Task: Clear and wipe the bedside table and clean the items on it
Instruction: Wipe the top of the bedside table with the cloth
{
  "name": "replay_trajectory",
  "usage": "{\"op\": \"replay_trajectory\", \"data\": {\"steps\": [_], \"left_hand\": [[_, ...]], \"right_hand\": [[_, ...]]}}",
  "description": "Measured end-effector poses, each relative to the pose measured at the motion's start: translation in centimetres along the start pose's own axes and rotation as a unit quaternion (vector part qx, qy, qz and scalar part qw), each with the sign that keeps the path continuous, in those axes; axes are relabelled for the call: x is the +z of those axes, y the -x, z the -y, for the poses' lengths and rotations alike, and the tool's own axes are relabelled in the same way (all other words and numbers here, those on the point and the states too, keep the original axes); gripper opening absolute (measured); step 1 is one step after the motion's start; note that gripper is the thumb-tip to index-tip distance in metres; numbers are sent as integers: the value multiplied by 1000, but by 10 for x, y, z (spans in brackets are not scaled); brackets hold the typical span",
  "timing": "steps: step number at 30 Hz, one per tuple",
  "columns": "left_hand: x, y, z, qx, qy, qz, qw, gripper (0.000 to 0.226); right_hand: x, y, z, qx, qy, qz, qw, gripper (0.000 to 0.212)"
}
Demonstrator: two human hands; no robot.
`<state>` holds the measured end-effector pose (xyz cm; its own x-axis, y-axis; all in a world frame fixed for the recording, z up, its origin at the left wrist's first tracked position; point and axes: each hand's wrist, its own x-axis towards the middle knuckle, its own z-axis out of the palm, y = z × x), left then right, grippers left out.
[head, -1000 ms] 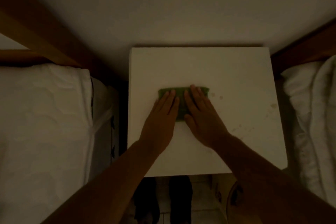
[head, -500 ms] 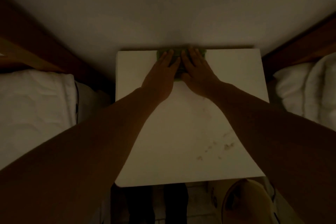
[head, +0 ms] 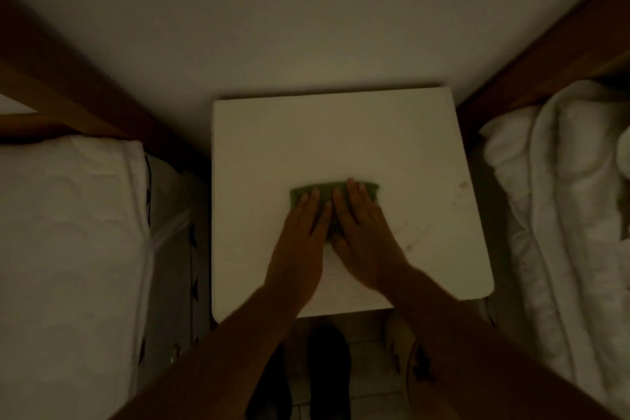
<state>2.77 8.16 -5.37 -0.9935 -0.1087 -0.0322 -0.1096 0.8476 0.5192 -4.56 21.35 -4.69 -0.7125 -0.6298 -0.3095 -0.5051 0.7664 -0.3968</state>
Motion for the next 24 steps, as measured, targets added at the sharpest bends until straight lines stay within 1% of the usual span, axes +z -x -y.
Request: {"op": "replay_trajectory", "data": {"steps": [1, 3, 6, 8, 10, 13, 16, 19, 22, 24], "left_hand": [[4, 13, -5, 1, -3, 2, 1000, 58], [11, 39, -17, 8, -2, 20, 1000, 68], [17, 73, -30, 15, 14, 70, 997, 86], [20, 91, -39, 14, 13, 97, 995, 91], [22, 103, -49, 12, 16, 112, 994, 89], [28, 109, -63, 20, 11, 119, 993, 79], [31, 101, -73, 53, -8, 136, 989, 74], [34, 85, -83, 69, -23, 153, 986, 72], [42, 59, -96, 77, -15, 154, 985, 68], [46, 39, -105, 77, -13, 154, 985, 65]], "right_hand": [[7, 16, 3, 14, -10, -1, 1000, 67], [19, 46, 5, 41, -26, -4, 999, 68], [33, 87, 7, 64, -26, 1, 998, 69], [37, 111, 7, 73, -28, 12, 997, 70], [39, 130, 7, 85, -29, 26, 996, 70], [36, 146, 9, 116, -36, 45, 992, 67], [31, 151, 7, 167, -43, 33, 984, 68], [26, 149, -2, 197, -39, 14, 980, 68], [18, 140, -22, 216, -39, 0, 976, 67], [10, 129, -37, 214, -30, -10, 976, 66]]}}
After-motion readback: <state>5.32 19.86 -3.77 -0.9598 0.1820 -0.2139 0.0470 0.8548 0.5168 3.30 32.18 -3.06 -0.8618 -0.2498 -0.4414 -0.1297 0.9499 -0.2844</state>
